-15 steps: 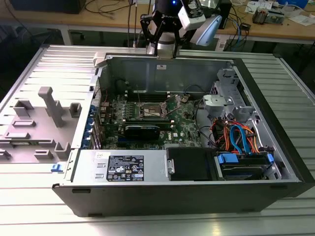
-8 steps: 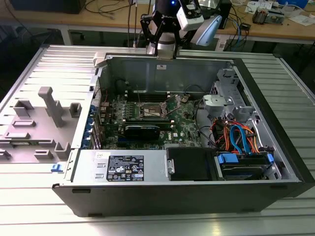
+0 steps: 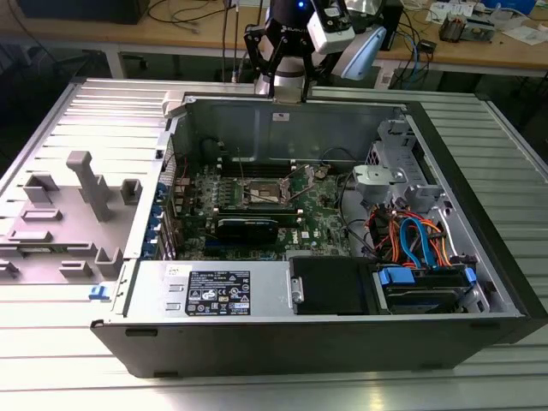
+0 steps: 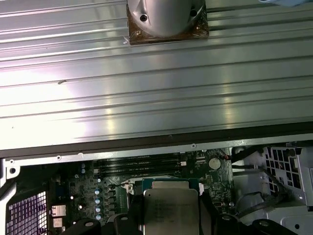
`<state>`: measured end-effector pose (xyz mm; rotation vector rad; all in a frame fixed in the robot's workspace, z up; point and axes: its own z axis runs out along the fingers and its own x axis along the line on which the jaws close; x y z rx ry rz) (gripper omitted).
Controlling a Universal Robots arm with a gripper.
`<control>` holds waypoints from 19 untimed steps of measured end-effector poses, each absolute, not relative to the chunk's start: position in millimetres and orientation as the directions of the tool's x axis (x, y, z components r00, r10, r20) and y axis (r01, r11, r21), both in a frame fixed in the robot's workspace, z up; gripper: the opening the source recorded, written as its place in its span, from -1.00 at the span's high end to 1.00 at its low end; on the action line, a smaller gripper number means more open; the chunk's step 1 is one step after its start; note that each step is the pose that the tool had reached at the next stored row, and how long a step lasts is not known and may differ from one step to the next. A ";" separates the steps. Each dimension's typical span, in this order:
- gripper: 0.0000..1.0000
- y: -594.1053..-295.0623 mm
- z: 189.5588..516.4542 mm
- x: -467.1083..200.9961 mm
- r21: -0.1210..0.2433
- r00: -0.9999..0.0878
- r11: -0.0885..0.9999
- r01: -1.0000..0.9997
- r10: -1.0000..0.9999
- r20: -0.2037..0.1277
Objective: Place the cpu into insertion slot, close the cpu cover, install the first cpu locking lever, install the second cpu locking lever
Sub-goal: 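Place the cpu into insertion slot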
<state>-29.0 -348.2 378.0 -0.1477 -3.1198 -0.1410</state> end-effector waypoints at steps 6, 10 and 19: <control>-0.09 -348.3 377.6 -29.0 0.089 -0.987 0.983 0.162 0.161 0.019; -0.09 -348.3 377.4 -28.9 0.089 -0.982 0.978 0.190 0.189 0.019; -0.09 -348.3 377.1 -29.0 0.089 -0.979 0.975 0.203 0.202 0.019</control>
